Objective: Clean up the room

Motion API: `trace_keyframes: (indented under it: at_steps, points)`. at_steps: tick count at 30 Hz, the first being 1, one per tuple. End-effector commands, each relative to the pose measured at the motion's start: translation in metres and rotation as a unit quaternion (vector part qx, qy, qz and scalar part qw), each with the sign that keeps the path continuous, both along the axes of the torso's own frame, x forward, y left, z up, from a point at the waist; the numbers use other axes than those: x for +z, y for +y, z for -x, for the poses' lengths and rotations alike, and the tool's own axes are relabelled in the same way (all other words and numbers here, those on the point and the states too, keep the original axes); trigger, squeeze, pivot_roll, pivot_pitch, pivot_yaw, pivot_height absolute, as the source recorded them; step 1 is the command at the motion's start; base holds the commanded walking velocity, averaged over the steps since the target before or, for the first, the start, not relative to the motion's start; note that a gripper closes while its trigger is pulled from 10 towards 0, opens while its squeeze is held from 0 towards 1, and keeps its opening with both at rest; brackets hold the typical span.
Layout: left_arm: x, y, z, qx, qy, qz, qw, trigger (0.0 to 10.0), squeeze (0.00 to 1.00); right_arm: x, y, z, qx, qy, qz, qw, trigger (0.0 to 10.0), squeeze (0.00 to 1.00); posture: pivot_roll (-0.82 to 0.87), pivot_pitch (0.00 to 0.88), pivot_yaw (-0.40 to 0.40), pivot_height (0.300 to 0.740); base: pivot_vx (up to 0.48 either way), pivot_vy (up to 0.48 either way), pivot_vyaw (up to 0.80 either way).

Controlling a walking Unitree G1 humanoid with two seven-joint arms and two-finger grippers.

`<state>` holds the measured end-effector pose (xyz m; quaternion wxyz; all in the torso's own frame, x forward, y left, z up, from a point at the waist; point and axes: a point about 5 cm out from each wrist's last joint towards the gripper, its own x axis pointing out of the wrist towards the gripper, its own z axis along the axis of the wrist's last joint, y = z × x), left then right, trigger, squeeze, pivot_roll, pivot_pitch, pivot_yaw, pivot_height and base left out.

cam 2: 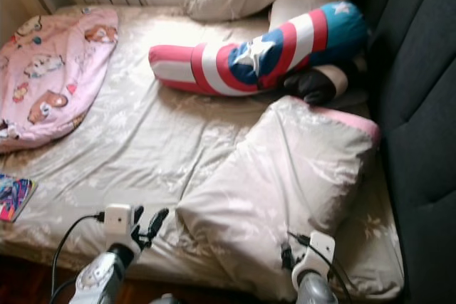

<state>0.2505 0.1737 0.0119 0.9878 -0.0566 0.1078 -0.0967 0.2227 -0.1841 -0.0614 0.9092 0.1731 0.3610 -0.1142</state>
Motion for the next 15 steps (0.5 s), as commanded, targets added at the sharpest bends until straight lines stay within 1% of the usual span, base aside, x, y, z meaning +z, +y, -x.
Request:
trace_keyframes:
  at_steps: [1,3,7,9,11,15]
  points:
    - [0.001,0.003,0.003,-0.002,0.005,-0.001,1.0,10.0,0.0,-0.011,0.011,0.015,0.016,0.035,-0.021,0.999,10.0,0.0,0.17,0.245,0.088,0.69,0.0,0.0,0.0]
    - [0.007,0.002,0.005,-0.007,0.0,0.0,1.0,10.0,0.0,-0.012,0.012,0.018,0.012,0.036,-0.02,0.999,10.0,0.0,0.17,0.255,0.096,0.69,0.0,0.0,0.0]
    - [0.012,0.001,0.008,-0.013,-0.003,0.001,1.0,10.0,0.0,-0.015,0.012,0.022,0.002,0.039,-0.023,0.999,10.0,0.0,0.18,0.266,0.102,0.69,0.0,0.0,0.0]
    - [0.014,-0.001,0.01,-0.017,-0.003,0.0,1.0,10.0,0.0,-0.016,0.013,0.025,0.0,0.038,-0.028,0.999,10.0,0.0,0.18,0.285,0.109,0.69,0.0,0.0,0.0]
    - [0.014,-0.001,0.01,-0.02,-0.001,0.0,1.0,10.0,0.0,-0.017,0.014,0.026,0.001,0.04,-0.028,0.999,10.0,0.0,0.18,0.285,0.109,0.69,0.0,0.0,0.0]
    - [0.017,-0.001,0.008,-0.025,0.0,-0.002,1.0,10.0,0.0,-0.019,0.014,0.03,-0.001,0.042,-0.023,0.999,10.0,0.0,0.19,0.316,0.119,0.69,0.0,0.0,0.0]
